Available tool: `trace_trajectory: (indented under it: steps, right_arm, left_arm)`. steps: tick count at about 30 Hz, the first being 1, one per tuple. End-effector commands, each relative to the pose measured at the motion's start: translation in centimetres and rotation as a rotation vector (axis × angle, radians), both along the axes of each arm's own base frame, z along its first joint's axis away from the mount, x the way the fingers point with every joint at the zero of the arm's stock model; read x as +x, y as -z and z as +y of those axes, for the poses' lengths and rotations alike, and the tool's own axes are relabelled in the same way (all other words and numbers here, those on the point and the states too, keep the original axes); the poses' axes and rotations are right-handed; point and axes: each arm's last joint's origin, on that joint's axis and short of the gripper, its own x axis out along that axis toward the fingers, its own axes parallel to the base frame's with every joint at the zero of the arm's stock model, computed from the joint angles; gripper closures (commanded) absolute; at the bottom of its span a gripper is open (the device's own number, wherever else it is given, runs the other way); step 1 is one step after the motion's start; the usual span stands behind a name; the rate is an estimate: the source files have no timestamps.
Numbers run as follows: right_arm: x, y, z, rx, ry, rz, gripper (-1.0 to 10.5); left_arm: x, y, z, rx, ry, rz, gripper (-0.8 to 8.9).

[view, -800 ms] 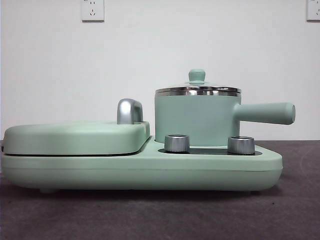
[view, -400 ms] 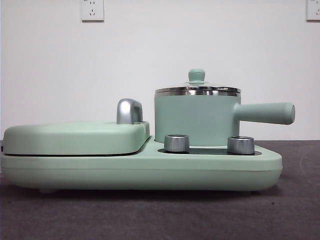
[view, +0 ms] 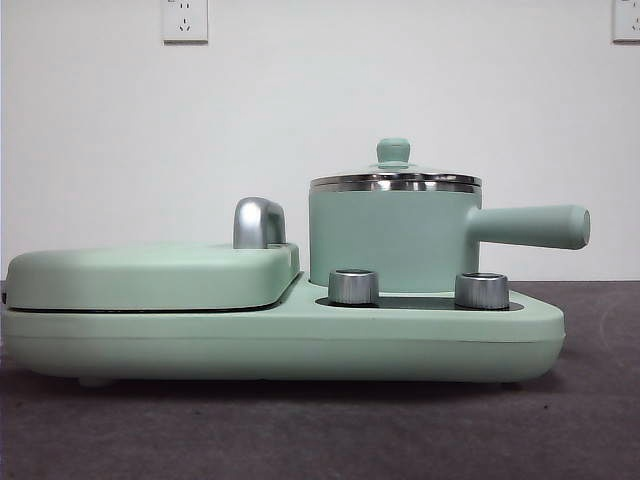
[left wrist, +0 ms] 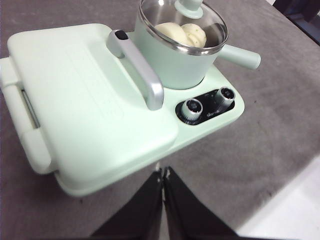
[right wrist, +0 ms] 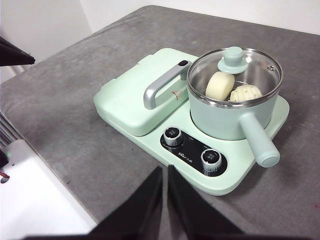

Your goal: Put the buns in a small steamer

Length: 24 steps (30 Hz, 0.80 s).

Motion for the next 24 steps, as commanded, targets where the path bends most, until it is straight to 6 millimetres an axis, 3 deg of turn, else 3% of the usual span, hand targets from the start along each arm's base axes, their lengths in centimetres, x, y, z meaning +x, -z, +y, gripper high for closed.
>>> trace_trajectory:
  steps: [1, 5, 11, 18, 24]
  right_arm:
    - [-0.1, -0.3, 0.0, 0.006, -0.008, -0.020, 9.3]
    - [-0.1, -0.3, 0.0, 0.005, -0.007, -0.021, 9.3]
    - [-0.1, -0.3, 0.0, 0.006, -0.007, -0.021, 9.3]
    - [-0.1, -0.3, 0.0, 0.006, -0.008, -0.020, 9.3]
    - [-0.1, -0.3, 0.0, 0.006, -0.007, -0.021, 9.3]
  left_arm:
    - [-0.2, 0.1, 0.3, -0.021, -0.021, -0.034, 8.07]
    - [0.0, 1.7, 1.2, -0.055, -0.120, -0.107, 8.07]
    - [0.6, 6.0, 2.8, 0.046, -0.274, -0.367, 8.07]
    - [1.8, 11.6, 3.9, 0.034, -0.442, -0.458, 8.07]
    - [2.3, 15.0, 4.6, 0.009, -0.577, -0.423, 8.07]
